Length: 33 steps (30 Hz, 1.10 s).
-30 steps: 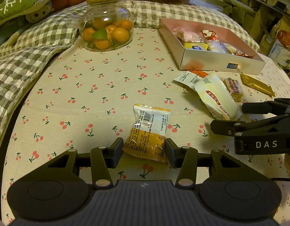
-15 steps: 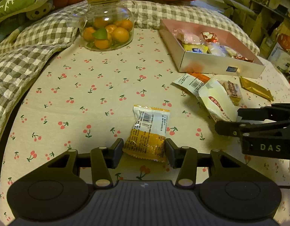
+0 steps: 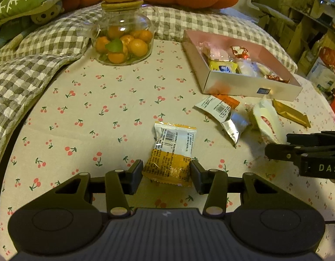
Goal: Organize snacks
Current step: 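Grasp the orange-and-white wafer pack with left tool while right tool grasps white bread pack, then carry the wafer pack and white bread pack into the silver box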
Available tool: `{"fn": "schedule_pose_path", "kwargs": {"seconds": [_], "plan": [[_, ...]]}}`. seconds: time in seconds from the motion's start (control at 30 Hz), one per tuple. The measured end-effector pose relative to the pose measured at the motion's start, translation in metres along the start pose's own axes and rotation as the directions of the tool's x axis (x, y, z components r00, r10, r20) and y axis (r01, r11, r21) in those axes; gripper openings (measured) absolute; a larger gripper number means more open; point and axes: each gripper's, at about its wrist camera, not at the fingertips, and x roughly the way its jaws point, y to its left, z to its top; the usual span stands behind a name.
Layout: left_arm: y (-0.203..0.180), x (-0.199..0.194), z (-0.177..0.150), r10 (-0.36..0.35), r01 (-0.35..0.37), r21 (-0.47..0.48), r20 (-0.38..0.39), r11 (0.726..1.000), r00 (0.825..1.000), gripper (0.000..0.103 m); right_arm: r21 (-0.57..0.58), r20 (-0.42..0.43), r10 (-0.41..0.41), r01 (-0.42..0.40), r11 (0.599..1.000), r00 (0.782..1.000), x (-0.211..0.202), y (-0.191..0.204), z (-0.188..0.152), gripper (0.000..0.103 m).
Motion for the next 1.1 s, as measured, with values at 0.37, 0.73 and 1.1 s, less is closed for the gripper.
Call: {"fn": "schedule_pose_path", "kwargs": {"seconds": [0.37,0.73,1.1], "plan": [[-0.011,-0.005,0.011,-0.032,0.032,-0.017,0.030,0.999,0.999,0.043,0.085,0.025,-0.018,0.015,0.996,1.000,-0.014,-0.030,0.005,0.057],[-0.028,-0.009,0.031,-0.067,0.070,-0.034,0.068,0.997,0.995,0.043,0.172,0.070,-0.021,0.008,0.985,0.997,-0.029,-0.053,0.021,0.058],[-0.053,-0.006,0.056,-0.104,0.110,-0.053,0.105,0.993,0.989,0.043,0.282,0.119,-0.024,-0.010,0.959,0.993,-0.033,-0.077,0.042,0.058]]}}
